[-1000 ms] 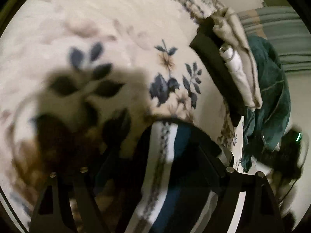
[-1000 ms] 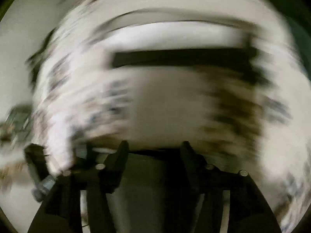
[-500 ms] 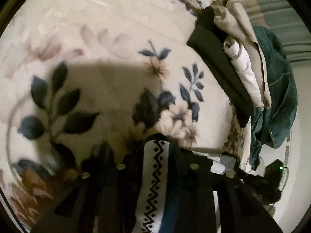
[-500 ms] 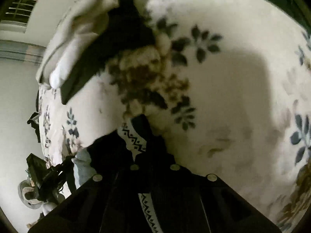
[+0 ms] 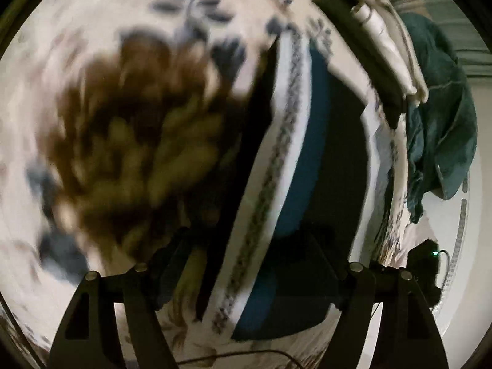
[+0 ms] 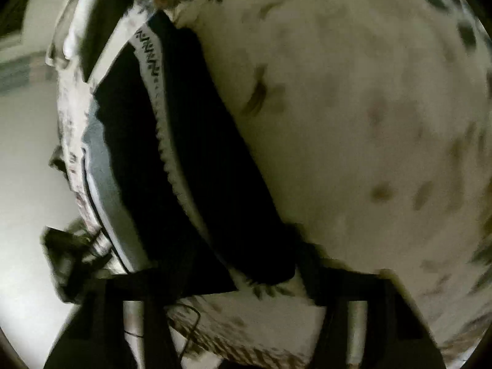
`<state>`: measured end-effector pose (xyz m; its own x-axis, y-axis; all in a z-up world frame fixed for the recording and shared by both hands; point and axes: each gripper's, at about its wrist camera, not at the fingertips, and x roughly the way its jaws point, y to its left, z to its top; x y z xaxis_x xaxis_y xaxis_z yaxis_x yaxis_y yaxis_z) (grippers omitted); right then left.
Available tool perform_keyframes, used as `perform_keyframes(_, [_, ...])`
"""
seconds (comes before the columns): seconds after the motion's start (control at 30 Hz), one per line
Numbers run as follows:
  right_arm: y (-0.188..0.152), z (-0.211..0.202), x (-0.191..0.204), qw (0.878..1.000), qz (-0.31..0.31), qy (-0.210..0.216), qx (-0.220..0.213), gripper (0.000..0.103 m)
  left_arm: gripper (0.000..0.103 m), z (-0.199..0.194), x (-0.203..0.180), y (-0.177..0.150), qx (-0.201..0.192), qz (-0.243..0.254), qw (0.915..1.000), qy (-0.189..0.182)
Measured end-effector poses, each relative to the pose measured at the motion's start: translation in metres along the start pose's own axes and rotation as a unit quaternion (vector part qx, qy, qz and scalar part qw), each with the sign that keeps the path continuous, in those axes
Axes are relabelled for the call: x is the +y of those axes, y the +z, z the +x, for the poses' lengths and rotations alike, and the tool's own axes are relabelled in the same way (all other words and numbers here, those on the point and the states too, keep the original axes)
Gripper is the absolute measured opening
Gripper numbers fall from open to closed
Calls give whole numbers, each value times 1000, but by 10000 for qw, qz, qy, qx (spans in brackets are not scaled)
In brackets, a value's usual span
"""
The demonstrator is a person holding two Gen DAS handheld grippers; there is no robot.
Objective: Fold small clothes
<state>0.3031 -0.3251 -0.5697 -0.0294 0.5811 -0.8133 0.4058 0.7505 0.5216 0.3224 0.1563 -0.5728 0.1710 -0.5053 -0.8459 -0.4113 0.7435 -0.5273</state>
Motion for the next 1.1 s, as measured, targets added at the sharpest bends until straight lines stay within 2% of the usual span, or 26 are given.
perform_keyframes(0.03, [-6, -8, 1, 9998, 37, 15, -171, 9, 62, -2, 0, -4, -116, 17, 9999, 35])
perform_keyframes(0.07, [-10, -17, 1, 9994, 94, 37, -326, 9, 34, -6, -1, -7, -253, 85, 9996, 77])
perform_keyframes(0.1, [-15, -30, -1, 9986, 172, 72, -499, 8, 25, -6, -4, -8, -229, 117, 9997, 57])
perform_keyframes(0.13, [-17, -38, -3, 9979, 239, 67, -599, 8, 23, -8, -6, -9, -224, 126, 9996, 75])
perform_keyframes(0.2, [-19, -50, -9, 9970, 261, 7, -728, 8, 23, -10, -8, -9, -230, 164, 9995, 120])
perform_keyframes(0.27, [-18, -45, -18, 9970, 359, -188, -661, 8, 23, -9, -5, -6, -186, 158, 9996, 173])
perform_keyframes(0.37, [-10, -16, -21, 9984, 220, -439, -272, 10, 29, -7, -3, -3, -68, 65, 9999, 92])
perform_keyframes(0.4, [-6, -9, -17, 9986, 110, -484, -185, 12, 35, -7, -5, -2, -46, 29, 10000, 61])
perform_keyframes(0.43, [-4, -9, -15, 9988, 25, -451, -177, 17, 56, -9, -4, -3, -33, 22, 10000, 30])
perform_keyframes(0.47, [-2, -14, -11, 9986, -83, -467, -237, 22, 73, -12, -4, -4, -45, 39, 10000, -35])
perform_keyframes(0.5, [-1, -21, -8, 9981, -153, -478, -355, 40, 74, -15, -4, -5, -87, 84, 9998, -128])
perform_keyframes(0.53, [3, -32, -5, 9975, -223, -376, -564, 52, 74, -16, -3, -6, -103, 121, 9998, -138])
perform_keyframes(0.6, [18, -46, 4, 9959, -352, -145, -823, 56, 74, -16, -2, -3, -137, 113, 9998, -87])
perform_keyframes(0.7, [58, -52, 24, 9930, -543, -72, -1050, 56, 74, -18, -9, 32, -463, 9, 9987, -233])
perform_keyframes(0.8, [105, -39, 47, 9919, -702, -1, -1055, 56, 74, -14, -25, 75, -708, 163, 9971, -216])
perform_keyframes(0.9, [143, -16, 69, 9929, -877, 2, -798, 56, 72, -1, -35, 118, -731, 241, 9968, -195])
perform_keyframes(0.93, [150, -8, 76, 9930, -959, -17, -687, 50, 61, 1, -38, 126, -761, 301, 9964, -198])
perform_keyframes(0.97, [151, -5, 81, 9921, -1015, -104, -735, 38, 23, 3, -42, 132, -804, 388, 9957, -236])
perform_keyframes(1.0, [154, -3, 86, 9908, -1055, -197, -824, 4, 20, 4, -45, 136, -771, 431, 9958, -220])
perform_keyframes(1.1, [154, -22, 85, 9875, -859, 102, -1315, 3, 17, 1, -48, 137, -879, 494, 9947, -215])
